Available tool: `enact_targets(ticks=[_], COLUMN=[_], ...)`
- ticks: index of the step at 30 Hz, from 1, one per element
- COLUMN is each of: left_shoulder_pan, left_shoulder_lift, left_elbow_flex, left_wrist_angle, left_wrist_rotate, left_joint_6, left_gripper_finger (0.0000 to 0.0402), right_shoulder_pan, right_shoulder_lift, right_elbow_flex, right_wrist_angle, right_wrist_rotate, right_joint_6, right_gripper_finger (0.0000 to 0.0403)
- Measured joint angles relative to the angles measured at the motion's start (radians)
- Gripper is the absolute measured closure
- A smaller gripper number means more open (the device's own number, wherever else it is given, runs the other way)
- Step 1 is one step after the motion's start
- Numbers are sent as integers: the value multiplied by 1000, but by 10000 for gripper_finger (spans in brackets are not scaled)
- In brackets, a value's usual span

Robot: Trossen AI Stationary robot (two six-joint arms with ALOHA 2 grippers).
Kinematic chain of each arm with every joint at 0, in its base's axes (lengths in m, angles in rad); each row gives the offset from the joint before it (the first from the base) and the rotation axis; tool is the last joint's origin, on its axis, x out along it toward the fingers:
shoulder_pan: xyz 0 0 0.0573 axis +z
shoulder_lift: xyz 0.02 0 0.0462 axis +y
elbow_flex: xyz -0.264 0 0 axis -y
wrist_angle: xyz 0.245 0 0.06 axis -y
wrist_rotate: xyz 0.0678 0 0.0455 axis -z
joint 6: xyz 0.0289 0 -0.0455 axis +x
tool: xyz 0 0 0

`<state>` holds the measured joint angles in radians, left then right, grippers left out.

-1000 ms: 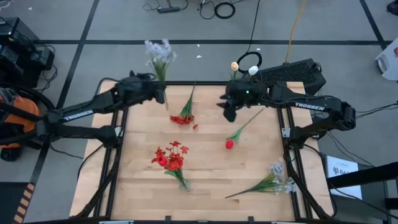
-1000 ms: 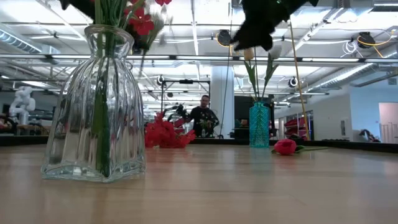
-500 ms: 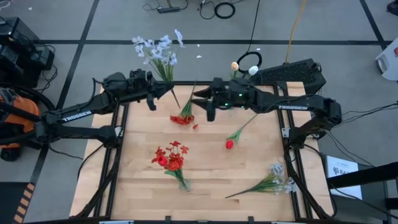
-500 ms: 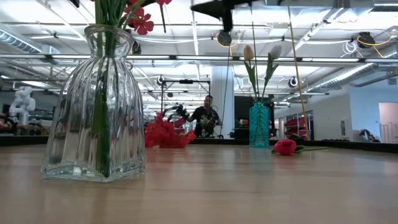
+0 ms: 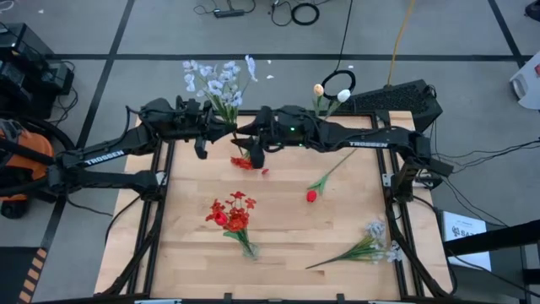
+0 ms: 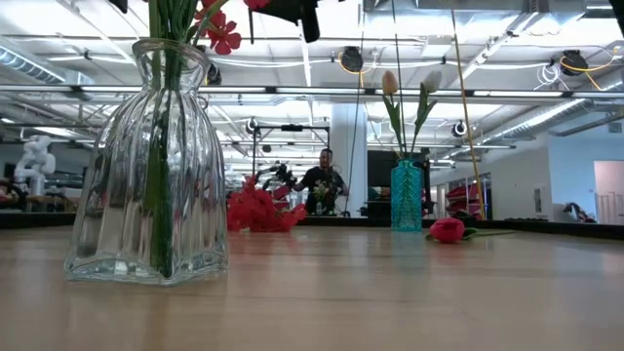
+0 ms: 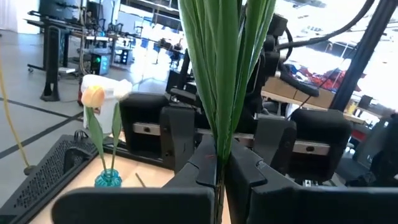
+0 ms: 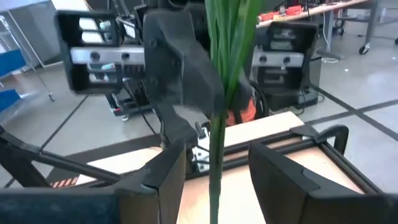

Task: Sort flowers into vase by color
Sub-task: Put the top white flowers into the blue vase

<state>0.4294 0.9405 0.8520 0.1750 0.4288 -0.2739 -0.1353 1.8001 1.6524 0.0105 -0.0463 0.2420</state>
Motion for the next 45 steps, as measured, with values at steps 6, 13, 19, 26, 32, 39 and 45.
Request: enact_targets(ticks=[6, 13, 19, 26, 32, 39, 45], left_shoulder_pan=[0, 0, 0, 0, 1, 8, 30], left_shoulder_lift=[0, 0, 0, 0, 1, 0, -2], left_elbow_flex=[0, 0, 0, 0, -1, -1, -1], left_wrist_angle=[-10, -64, -65, -67, -65, -39, -46], left_wrist_rotate=[15, 13, 13, 14, 20, -6, -25], left_joint_6=[1, 28, 27, 17, -5, -6, 25], left_gripper_finger=[384, 381, 379, 338, 256, 196, 192], right_shoulder_pan=[1, 1, 1, -1, -20, -95, -194], right_shoulder_lift=[31, 32, 32, 27, -5, -86, -198], right_elbow_flex=[39, 39, 39, 39, 38, 38, 16], right_wrist_angle=[-13, -13, -16, -51, -170, -317, -416], right_wrist_rotate=[44, 42, 43, 51, 67, 75, 26], right_joint_6=[-23, -38, -48, -47, -55, -136, -205], right_gripper_finger=[268, 382, 397, 400, 402, 402, 402])
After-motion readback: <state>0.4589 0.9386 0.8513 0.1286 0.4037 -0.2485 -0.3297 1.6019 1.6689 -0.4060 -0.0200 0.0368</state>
